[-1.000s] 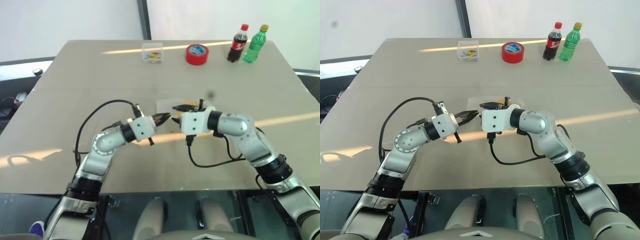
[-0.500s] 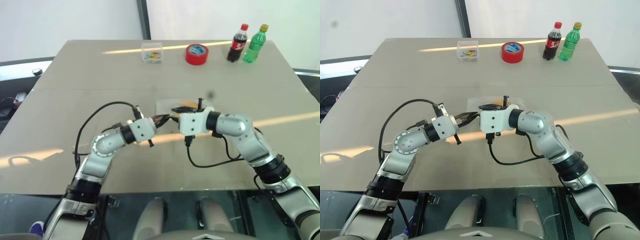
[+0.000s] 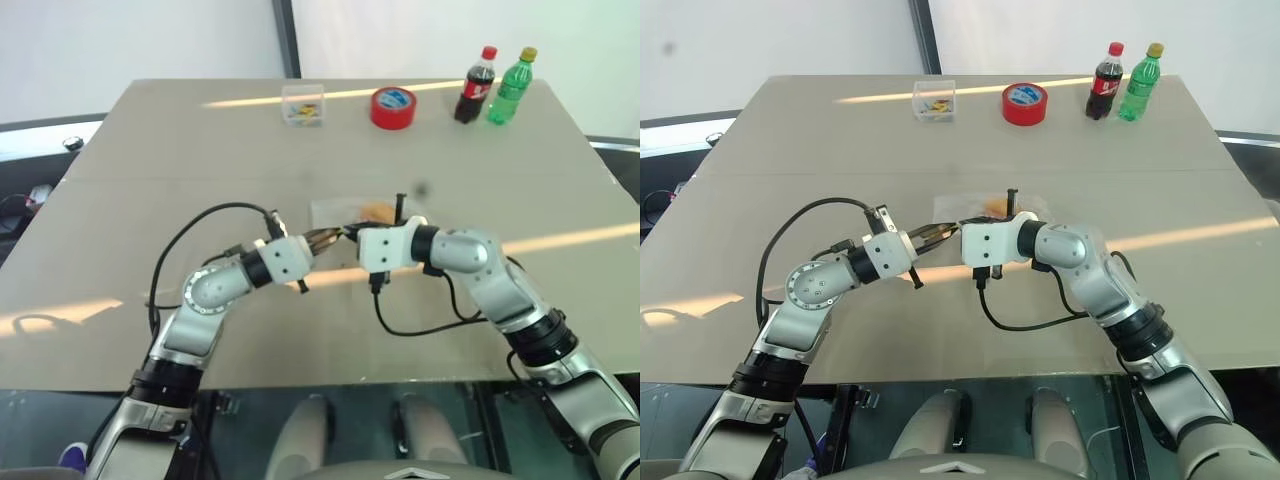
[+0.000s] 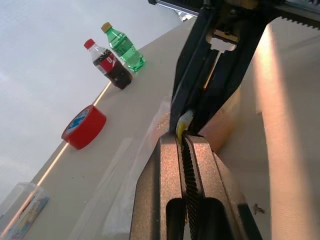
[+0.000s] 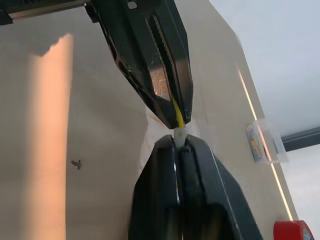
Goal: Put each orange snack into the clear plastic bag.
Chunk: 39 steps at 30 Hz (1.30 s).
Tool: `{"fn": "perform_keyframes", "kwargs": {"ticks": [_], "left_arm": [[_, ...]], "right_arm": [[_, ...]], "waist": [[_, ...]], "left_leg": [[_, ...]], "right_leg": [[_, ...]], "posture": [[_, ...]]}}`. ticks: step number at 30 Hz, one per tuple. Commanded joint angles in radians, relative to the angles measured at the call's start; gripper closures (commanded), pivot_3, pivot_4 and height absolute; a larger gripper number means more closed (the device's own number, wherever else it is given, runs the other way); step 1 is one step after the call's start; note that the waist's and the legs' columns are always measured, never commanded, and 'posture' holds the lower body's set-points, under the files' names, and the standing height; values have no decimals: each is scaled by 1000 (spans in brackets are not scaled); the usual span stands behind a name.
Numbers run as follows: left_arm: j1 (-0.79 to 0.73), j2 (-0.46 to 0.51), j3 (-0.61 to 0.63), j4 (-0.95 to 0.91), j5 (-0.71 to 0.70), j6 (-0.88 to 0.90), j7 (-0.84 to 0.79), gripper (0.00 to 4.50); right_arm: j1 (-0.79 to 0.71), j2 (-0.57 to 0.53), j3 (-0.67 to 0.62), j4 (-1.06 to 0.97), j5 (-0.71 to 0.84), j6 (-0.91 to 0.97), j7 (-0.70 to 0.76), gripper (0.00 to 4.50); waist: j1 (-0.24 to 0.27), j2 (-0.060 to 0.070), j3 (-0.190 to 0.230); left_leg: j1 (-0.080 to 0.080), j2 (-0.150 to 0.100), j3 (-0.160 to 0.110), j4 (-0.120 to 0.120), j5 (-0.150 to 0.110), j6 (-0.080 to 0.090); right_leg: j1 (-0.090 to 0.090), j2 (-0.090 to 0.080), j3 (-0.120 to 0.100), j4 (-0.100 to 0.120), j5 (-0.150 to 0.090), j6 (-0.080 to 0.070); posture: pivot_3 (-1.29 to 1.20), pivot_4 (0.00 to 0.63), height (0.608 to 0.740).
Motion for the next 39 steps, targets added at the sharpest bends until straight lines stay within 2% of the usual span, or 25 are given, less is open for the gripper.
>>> {"fn": "perform_keyframes", "kwargs": {"ticks": [1, 12, 32, 39], "left_arm": [[-1, 4, 17, -42, -7, -1, 13, 4500], [-3, 3, 21, -34, -11, 9, 24, 4500], [-17, 19, 52, -9, -33, 6, 26, 4500], [-11, 34, 88, 3, -88, -1, 5, 4500]], "right_arm": [[-36, 7, -14, -29, 10, -15, 4, 4448], [-23, 9, -29, -44, 2, 36, -6, 4448], [46, -124, -79, 0, -37, 82, -58, 4448], [90, -244, -156, 48, -56, 106, -109, 4448]], "waist": [[0, 0, 0], [0, 0, 0], [0, 0, 0], [8, 0, 0]], "left_leg": [[0, 0, 0, 0, 0, 0], [0, 0, 0, -1, 0, 0], [0, 0, 0, -2, 0, 0], [0, 0, 0, -2, 0, 0]], "right_leg": [[0, 0, 0, 0, 0, 0], [0, 0, 0, 0, 0, 0], [0, 0, 0, -1, 0, 0], [0, -1, -1, -1, 0, 0]], "posture": [[0, 150, 740], [0, 150, 740], [0, 150, 740], [0, 150, 740]]}}
